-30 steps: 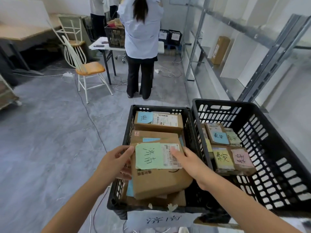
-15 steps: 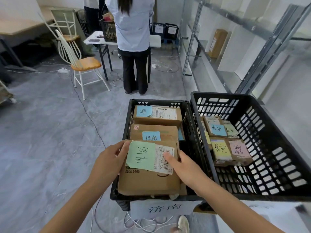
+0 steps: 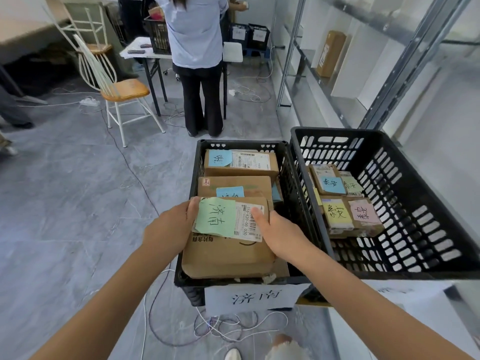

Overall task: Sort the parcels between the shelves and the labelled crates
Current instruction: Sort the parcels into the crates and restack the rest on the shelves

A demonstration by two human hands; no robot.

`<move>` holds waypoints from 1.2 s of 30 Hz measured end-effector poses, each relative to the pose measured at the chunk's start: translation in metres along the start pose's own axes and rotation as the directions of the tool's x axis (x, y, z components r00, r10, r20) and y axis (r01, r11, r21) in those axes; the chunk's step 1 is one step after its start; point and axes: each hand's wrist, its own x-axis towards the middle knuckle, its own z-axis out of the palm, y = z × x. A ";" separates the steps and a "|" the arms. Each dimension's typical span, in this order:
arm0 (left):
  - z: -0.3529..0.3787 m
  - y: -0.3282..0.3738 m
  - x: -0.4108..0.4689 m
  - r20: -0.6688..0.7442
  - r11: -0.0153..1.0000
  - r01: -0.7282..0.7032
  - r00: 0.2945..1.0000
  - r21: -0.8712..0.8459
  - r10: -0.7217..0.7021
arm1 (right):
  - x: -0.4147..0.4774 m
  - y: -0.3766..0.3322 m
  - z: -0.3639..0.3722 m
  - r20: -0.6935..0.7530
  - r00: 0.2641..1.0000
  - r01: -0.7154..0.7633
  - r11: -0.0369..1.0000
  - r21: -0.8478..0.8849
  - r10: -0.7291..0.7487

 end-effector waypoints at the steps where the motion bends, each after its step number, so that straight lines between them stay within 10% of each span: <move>1: 0.002 0.001 0.001 -0.012 1.000 0.003 1.000 0.022 -0.003 | -0.002 -0.001 0.005 -0.036 0.999 0.018 1.000 -0.024 -0.018; 9: -0.007 0.008 -0.003 -0.027 0.982 0.011 0.999 -0.189 -0.016 | -0.011 0.017 -0.011 0.017 0.995 0.101 0.991 0.083 -0.103; 13: -0.022 0.044 -0.011 -0.251 0.979 -0.165 0.959 -0.122 0.131 | -0.028 0.030 -0.045 -0.172 0.973 0.147 0.987 -0.067 -0.157; 18: 0.001 0.123 -0.053 -0.174 0.910 -0.407 0.905 -0.080 0.389 | -0.081 0.059 -0.088 -0.321 0.912 0.200 0.959 -0.199 -0.256; 24: 0.039 0.214 -0.098 -0.084 0.748 -0.663 0.748 -0.046 0.658 | -0.162 0.107 -0.142 -0.526 0.819 0.072 0.951 -0.301 -0.229; 36: 0.062 0.419 -0.199 -0.163 0.211 -0.977 0.212 -0.023 0.964 | -0.321 0.160 -0.260 -0.877 0.457 -0.325 0.891 -0.318 -0.146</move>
